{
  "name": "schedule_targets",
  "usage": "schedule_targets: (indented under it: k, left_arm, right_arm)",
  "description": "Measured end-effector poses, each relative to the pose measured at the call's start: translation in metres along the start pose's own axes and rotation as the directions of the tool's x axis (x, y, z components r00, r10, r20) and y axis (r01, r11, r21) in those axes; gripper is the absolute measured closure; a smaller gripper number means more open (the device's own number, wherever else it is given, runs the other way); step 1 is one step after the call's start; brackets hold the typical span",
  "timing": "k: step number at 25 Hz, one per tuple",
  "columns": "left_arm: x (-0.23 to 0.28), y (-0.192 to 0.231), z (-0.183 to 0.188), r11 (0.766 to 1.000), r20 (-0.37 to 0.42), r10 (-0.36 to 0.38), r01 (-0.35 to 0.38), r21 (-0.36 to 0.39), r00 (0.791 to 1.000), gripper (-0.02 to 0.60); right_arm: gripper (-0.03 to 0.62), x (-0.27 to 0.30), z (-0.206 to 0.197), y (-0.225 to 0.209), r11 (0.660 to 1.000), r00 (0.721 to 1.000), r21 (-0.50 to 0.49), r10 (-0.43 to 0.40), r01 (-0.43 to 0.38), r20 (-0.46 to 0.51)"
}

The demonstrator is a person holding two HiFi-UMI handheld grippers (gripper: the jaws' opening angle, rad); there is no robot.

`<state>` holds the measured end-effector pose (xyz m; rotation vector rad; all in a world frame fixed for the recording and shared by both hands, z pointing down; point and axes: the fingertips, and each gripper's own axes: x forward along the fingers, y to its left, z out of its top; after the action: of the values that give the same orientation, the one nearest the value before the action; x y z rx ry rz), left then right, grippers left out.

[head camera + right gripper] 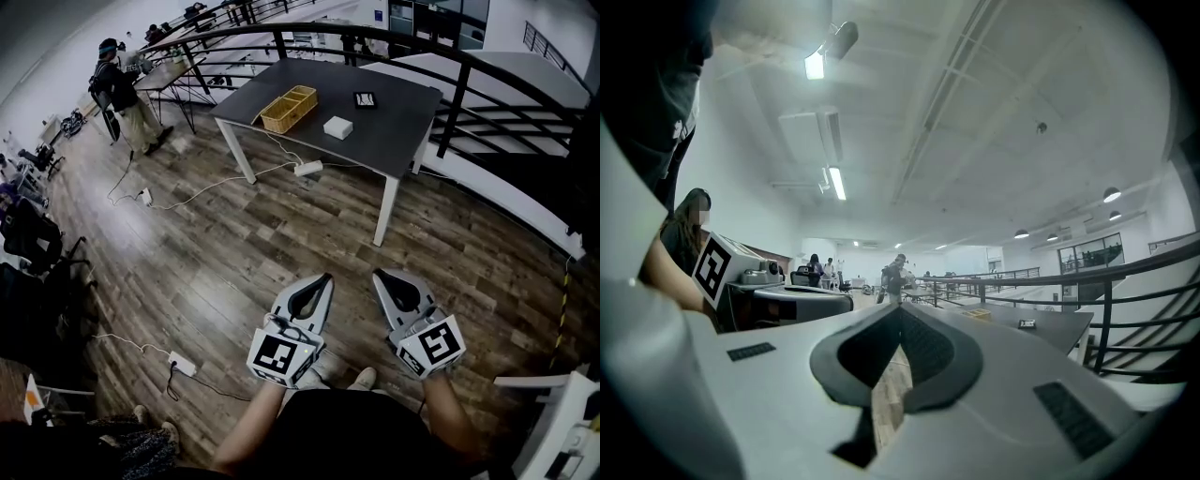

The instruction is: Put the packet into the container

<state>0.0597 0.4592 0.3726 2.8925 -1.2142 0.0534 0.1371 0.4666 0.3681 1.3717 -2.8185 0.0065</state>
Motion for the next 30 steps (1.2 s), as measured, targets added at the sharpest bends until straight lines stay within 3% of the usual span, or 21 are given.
schedule_targets:
  k: [7,13,23,30]
  left_arm:
    - [0.018,-0.032,-0.004,1.0,-0.008,-0.002,0.003,0.004,1.0,0.575]
    - [0.023,-0.032,-0.007,1.0,-0.027,0.023,-0.023,-0.004,0.999,0.575]
    - [0.052,-0.014,-0.011,0.999,-0.039,0.036,-0.036,-0.001,0.999,0.575]
    - [0.083,0.029,-0.017,0.999,-0.041,0.035,-0.035,-0.009,0.999,0.575]
  right_arm:
    - [0.59,-0.025,-0.009,-0.02,1.0,1.0,0.003,0.012,-0.012,-0.002]
    - [0.59,-0.026,-0.017,-0.031,1.0,1.0,0.018,0.026,-0.026,-0.008]
    - [0.59,-0.004,-0.021,-0.059,0.999,0.999,0.02,0.038,-0.038,-0.015]
    - [0.591,0.043,-0.027,-0.083,0.999,0.999,0.019,0.037,-0.036,-0.031]
